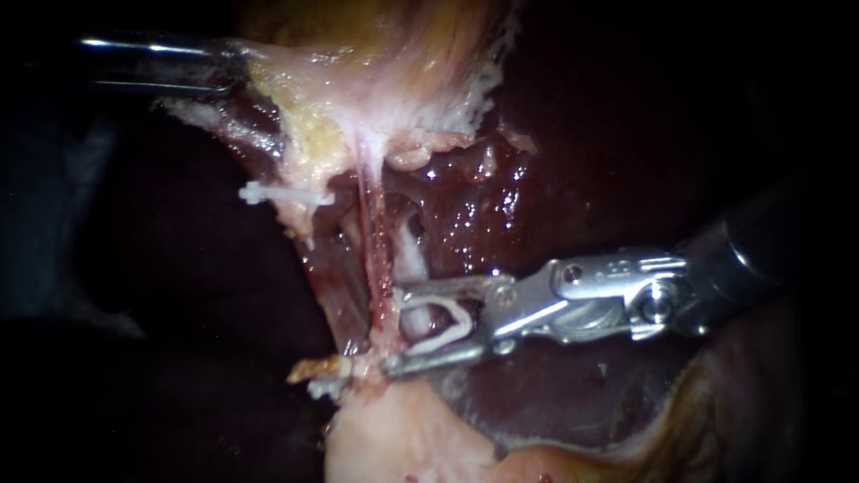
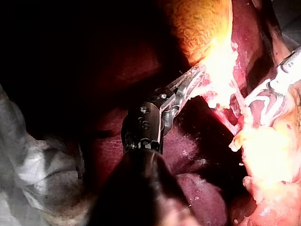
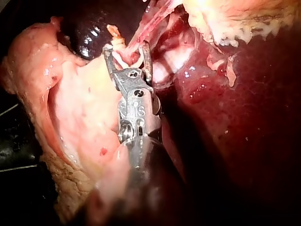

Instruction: Clipping first clip right tube

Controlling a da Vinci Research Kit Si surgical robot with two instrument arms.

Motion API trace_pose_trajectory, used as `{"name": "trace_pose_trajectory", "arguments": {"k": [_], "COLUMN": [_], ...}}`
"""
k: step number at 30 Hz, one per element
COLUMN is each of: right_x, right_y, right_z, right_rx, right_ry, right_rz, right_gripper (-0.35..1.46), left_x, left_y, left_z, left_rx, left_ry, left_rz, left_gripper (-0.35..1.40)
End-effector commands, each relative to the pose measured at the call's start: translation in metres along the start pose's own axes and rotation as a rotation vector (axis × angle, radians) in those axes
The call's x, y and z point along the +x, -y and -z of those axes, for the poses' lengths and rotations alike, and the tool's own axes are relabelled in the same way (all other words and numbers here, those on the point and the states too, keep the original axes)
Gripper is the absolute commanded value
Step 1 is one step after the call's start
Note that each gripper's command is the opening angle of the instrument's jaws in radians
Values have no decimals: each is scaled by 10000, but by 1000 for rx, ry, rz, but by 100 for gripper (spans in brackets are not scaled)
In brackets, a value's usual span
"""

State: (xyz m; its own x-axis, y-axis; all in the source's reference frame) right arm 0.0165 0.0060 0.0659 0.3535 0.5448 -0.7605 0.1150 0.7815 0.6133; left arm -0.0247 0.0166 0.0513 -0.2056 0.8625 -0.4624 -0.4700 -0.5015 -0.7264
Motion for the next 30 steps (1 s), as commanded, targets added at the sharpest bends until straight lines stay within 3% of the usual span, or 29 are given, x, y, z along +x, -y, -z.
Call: {"name": "trace_pose_trajectory", "arguments": {"k": [1,11,17,22,30], "right_x": [0,-2,-4,1,14], "right_y": [-1,-5,-3,14,37], "right_z": [-4,-36,-41,-41,-45], "right_rx": [2,43,78,113,215], "right_ry": [-5,-29,-66,-104,-112], "right_rz": [-6,-27,-43,-54,-52], "right_gripper": [48,48,48,48,44], "left_x": [0,0,-1,-1,-1], "left_y": [0,0,0,0,0], "left_z": [0,-1,-2,-2,-2], "left_rx": [0,1,1,1,1], "left_ry": [0,0,0,0,0], "left_rz": [0,0,0,0,-1], "left_gripper": [-35,-35,-35,-35,-35]}}
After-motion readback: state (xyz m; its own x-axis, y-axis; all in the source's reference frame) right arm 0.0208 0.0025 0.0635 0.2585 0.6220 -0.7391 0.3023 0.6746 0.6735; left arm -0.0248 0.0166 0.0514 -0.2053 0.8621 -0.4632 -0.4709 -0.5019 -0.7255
